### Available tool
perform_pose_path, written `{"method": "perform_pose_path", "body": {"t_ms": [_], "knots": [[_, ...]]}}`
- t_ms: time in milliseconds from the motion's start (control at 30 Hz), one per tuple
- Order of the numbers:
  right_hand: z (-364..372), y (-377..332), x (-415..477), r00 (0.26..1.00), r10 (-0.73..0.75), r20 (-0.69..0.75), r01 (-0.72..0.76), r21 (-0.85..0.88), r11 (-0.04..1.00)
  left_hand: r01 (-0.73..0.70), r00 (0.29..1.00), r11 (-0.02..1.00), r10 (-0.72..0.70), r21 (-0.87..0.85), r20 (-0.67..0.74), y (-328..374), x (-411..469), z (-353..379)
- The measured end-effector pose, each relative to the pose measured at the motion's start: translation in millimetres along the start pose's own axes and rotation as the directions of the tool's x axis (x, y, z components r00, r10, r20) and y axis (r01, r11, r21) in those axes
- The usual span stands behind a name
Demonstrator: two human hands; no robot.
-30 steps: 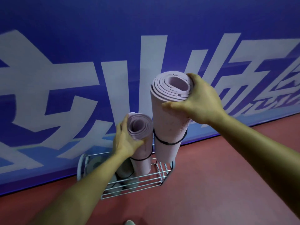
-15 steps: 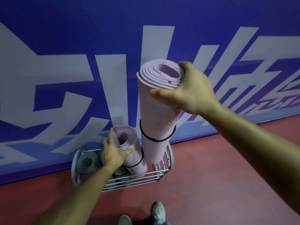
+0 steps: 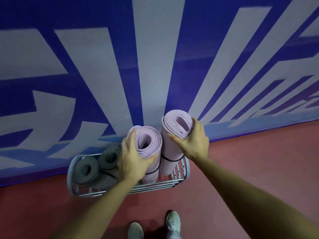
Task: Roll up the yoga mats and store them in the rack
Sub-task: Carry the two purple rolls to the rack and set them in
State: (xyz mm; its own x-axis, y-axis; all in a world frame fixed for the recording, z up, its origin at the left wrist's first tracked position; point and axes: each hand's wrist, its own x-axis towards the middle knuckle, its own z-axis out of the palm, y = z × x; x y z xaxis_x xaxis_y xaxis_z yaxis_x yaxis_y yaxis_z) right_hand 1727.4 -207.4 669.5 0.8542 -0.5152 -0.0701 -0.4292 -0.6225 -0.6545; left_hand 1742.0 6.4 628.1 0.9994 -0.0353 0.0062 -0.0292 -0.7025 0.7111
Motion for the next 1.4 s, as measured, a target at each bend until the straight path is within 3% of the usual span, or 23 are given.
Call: {"method": "perform_pose_path", "body": {"t_ms": [167,267,367,433,600,733,833,933,1100,1267,1400], "knots": [[39.9,45.7,4.6,0.998,0.021,0.057,-0.023,0.025,0.999,0.109,0.988,0.989,-0.119,0.099,0.103,-20.0,-3.7,42.8],[68.1,62.9,-2.8,0.988,-0.071,0.135,0.071,0.007,0.997,0.135,0.967,0.98,-0.162,0.145,0.197,-63.8,-10.6,56.3],[92.3,59.4,1.8,0.97,-0.19,0.149,0.196,-0.026,0.98,0.168,0.964,0.972,-0.197,0.167,0.179,-93.1,-13.6,64.4],[94.0,50.1,11.6,0.974,-0.182,0.135,0.194,-0.079,0.978,0.183,0.968,0.973,-0.204,0.14,0.149,-100.4,-10.3,67.0],[80.2,49.3,7.6,0.996,-0.053,0.071,0.062,-0.117,0.991,0.143,0.989,0.989,-0.145,0.041,0.041,-98.6,-4.1,64.6],[107.4,78.5,-3.6,0.977,0.085,0.197,-0.044,-0.204,0.978,0.094,0.988,0.992,-0.103,0.088,0.113,-94.8,-8.6,85.0],[134.1,113.2,-1.9,0.979,0.016,0.205,0.073,-0.421,0.904,0.082,0.976,0.985,-0.11,0.151,0.188,-97.2,-12.2,100.7],[145.1,134.9,0.6,0.967,-0.091,0.238,0.214,-0.565,0.797,-0.036,0.976,0.925,-0.048,0.378,0.21,-112.3,-13.6,115.8],[169.6,160.2,-13.4,0.928,-0.126,0.351,0.317,-0.565,0.762,-0.102,0.951,0.833,-0.079,0.544,0.3,-148.4,-15.3,140.6],[192.9,149.3,-17.4,0.938,-0.101,0.333,0.278,-0.545,0.791,-0.063,0.948,0.826,-0.127,0.561,0.293,-165.5,-0.4,143.5],[200.8,147.0,-15.1,0.925,-0.072,0.372,0.3,-0.605,0.737,-0.065,0.944,0.824,-0.131,0.563,0.301,-169.6,3.2,139.5]]}}
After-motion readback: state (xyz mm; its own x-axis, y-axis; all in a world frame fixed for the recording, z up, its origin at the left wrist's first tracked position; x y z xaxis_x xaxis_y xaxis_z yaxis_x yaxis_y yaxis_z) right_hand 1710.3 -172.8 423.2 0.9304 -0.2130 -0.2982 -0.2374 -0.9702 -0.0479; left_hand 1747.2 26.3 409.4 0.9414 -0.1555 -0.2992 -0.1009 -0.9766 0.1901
